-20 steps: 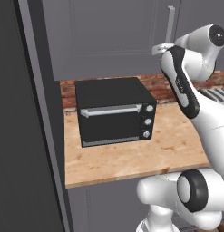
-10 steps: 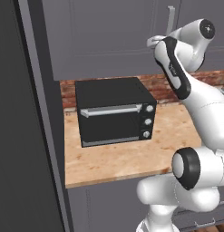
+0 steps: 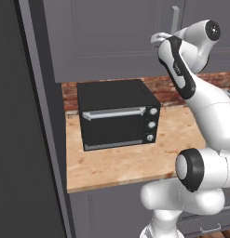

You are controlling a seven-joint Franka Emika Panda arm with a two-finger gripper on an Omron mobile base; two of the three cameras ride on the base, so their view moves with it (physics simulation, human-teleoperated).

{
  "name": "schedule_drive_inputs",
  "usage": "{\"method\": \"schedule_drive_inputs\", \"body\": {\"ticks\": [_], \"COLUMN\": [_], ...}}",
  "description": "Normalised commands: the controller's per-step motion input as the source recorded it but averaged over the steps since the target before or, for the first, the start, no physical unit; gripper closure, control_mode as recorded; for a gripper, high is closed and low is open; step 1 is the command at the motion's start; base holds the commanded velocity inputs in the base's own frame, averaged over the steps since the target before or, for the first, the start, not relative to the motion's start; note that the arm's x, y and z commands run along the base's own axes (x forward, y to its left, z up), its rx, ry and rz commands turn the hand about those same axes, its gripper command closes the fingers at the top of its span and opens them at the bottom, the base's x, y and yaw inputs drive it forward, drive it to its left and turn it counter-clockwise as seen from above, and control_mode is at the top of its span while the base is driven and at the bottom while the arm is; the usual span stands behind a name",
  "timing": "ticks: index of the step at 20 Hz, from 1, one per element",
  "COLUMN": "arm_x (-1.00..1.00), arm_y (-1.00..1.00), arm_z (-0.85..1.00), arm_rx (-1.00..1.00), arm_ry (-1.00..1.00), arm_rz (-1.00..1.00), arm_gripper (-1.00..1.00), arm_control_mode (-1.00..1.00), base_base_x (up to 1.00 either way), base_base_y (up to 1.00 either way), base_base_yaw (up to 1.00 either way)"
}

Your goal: Move the mustard and shaker from the cabinet to the dining counter.

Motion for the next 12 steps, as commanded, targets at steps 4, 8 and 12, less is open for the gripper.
{"method": "schedule_drive_inputs", "body": {"ticks": [4, 8, 12], "arm_x": [0.32, 0.03, 0.00], "arm_y": [0.00, 0.00, 0.00], "arm_z": [0.00, 0.00, 0.00], "arm_rx": [0.03, 0.00, 0.00], "arm_ry": [0.00, 0.00, 0.00], "arm_rz": [0.00, 0.00, 0.00], "arm_gripper": [1.00, 1.00, 1.00], "arm_control_mode": [-1.00, -1.00, -1.00], "base_base_x": [0.00, 0.00, 0.00], "base_base_y": [0.00, 0.00, 0.00], "base_base_yaw": [0.00, 0.00, 0.00]}}
